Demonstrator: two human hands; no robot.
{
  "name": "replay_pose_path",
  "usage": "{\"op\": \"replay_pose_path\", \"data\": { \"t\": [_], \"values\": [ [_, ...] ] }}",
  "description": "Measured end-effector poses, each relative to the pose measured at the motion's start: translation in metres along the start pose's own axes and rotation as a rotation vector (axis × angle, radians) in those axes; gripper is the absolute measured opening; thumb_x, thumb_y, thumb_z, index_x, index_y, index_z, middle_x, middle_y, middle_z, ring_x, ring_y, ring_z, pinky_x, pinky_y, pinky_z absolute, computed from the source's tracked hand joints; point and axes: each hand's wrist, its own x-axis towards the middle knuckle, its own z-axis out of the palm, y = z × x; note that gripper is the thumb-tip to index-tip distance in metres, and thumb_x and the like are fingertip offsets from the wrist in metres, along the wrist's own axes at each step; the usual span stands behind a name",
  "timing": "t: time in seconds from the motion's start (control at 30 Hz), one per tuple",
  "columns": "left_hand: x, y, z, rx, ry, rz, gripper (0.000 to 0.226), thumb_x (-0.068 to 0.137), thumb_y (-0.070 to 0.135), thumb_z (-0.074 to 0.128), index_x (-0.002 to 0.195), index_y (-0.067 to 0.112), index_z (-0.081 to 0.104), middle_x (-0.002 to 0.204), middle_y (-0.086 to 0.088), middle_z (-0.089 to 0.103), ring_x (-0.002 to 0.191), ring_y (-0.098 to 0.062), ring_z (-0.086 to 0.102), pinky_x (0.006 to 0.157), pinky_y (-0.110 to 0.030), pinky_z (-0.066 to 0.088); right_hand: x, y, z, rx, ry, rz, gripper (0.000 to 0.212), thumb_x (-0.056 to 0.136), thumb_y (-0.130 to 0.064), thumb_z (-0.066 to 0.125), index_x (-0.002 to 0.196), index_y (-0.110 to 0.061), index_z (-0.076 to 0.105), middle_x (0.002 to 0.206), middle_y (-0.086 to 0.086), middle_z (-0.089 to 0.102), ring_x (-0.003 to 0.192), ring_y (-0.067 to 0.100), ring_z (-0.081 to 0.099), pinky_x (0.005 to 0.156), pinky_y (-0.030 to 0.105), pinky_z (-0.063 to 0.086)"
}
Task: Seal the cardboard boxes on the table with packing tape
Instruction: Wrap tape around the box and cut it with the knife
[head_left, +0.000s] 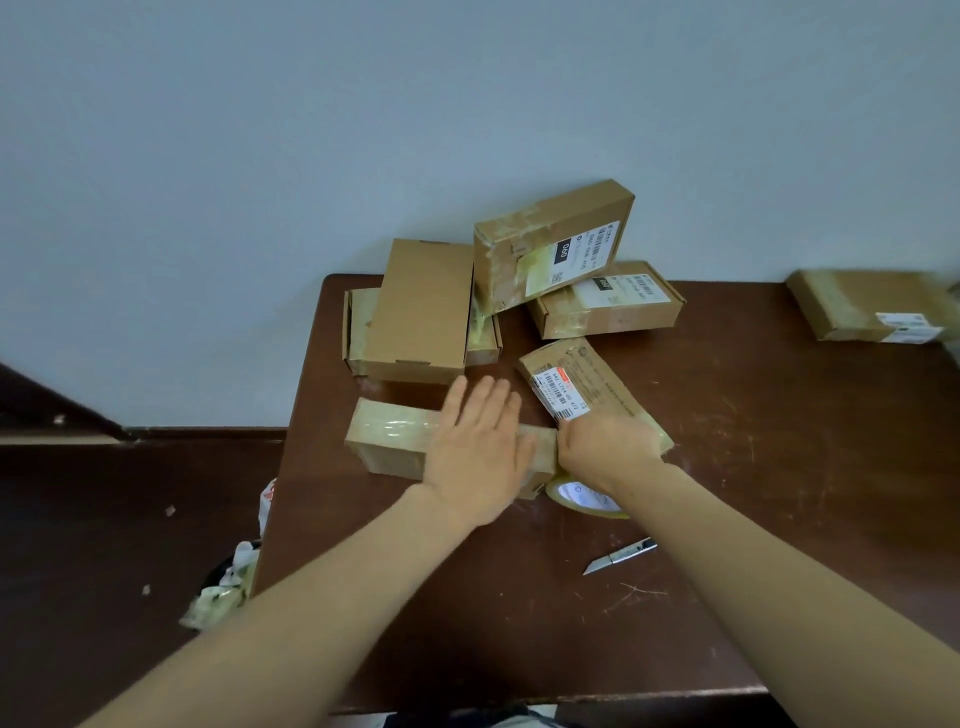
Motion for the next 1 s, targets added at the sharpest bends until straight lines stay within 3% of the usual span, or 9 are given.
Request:
{"op": "replay_pose_path", "data": {
  "t": [0.13,0.27,0.47,0.57,0.67,0.77,0.87,0.93,1.0],
  "values": [
    [0.001,0.023,0.002,-0.033,-0.014,0.057,0.056,0.097,0.039,0.01,0.133,0.021,0.048,0.126,0.002,0.056,0.114,-0.02,0.049,0.108,-0.039,0.026,-0.001,-0.002,0.002,-0.055,0.02,-0.019,0.033,0.099,-0.017,0.03,0.105,-0.017,0.062,0.101,0.005,0.065,0.078,0.024,0.056,0.049,0.026,0.025],
    [-0.004,0.026,-0.003,-0.021,0.111,0.065,0.045,0.095,0.035,0.029,0.123,0.02,0.061,0.114,0.004,0.064,0.107,-0.016,0.058,0.113,-0.049,0.027,0.002,-0.003,0.003,-0.018,0.01,0.006,0.034,0.099,-0.018,0.029,0.107,-0.016,0.062,0.105,0.006,0.064,0.085,0.025,0.059,0.055,0.027,0.031],
    [0.005,0.025,-0.001,-0.066,0.031,0.061,0.039,0.1,0.039,0.023,0.11,0.021,0.057,0.11,0.001,0.061,0.105,-0.02,0.053,0.11,-0.038,0.02,0.002,-0.001,0.006,0.049,-0.002,0.022,0.044,0.104,-0.025,0.02,0.11,-0.013,0.061,0.107,0.01,0.064,0.095,0.029,0.062,0.063,0.032,0.035],
    [0.006,0.027,0.003,-0.084,0.029,0.051,0.046,0.096,0.052,0.025,0.106,0.02,0.057,0.108,0.002,0.061,0.105,-0.018,0.053,0.109,-0.037,0.02,0.003,0.009,0.009,0.314,-0.075,0.032,0.047,0.104,-0.034,0.02,0.107,-0.011,0.061,0.105,0.013,0.063,0.096,0.03,0.059,0.07,0.033,0.038],
    [0.007,0.025,0.003,-0.061,0.003,0.069,0.063,0.087,0.069,0.021,0.109,0.021,0.055,0.109,0.004,0.059,0.107,-0.017,0.052,0.109,-0.04,0.02,-0.002,0.022,0.011,0.698,-0.055,0.086,0.045,0.1,-0.046,0.032,0.074,-0.018,0.056,0.078,0.003,0.06,0.078,0.02,0.056,0.064,0.03,0.038],
    [0.004,0.027,0.003,-0.052,0.059,0.061,0.048,0.092,0.059,0.029,0.106,0.023,0.057,0.106,0.004,0.06,0.104,-0.017,0.052,0.105,-0.038,0.023,-0.013,0.029,0.015,0.935,-0.025,0.111,0.046,0.092,-0.052,0.051,0.06,-0.018,0.049,0.06,-0.002,0.051,0.058,0.012,0.048,0.055,0.026,0.035],
    [0.003,0.028,-0.002,-0.089,0.085,0.071,0.039,0.094,0.052,0.032,0.105,0.023,0.058,0.105,0.006,0.06,0.102,-0.015,0.051,0.1,-0.035,0.023,-0.024,0.034,0.015,1.139,-0.064,0.164,0.047,0.084,-0.052,0.063,0.061,-0.013,0.052,0.06,0.008,0.049,0.059,0.013,0.047,0.055,0.025,0.036],
    [0.002,0.023,-0.009,-0.153,0.108,0.106,0.037,0.095,0.049,0.034,0.106,0.024,0.058,0.105,0.008,0.059,0.102,-0.013,0.051,0.097,-0.032,0.023,-0.032,0.037,0.001,1.171,-0.081,0.122,0.047,0.083,-0.046,0.068,0.061,-0.005,0.06,0.061,0.016,0.056,0.06,0.016,0.053,0.054,0.023,0.041],
    [0.002,0.012,-0.026,-0.31,0.125,0.114,0.033,0.096,0.046,0.036,0.104,0.024,0.058,0.1,0.01,0.059,0.099,-0.013,0.051,0.093,-0.031,0.025,-0.04,0.043,-0.031,1.255,-0.089,0.053,0.04,0.079,-0.045,0.072,0.057,-0.013,0.066,0.06,0.008,0.064,0.059,0.017,0.061,0.054,0.02,0.046]
  ]
}}
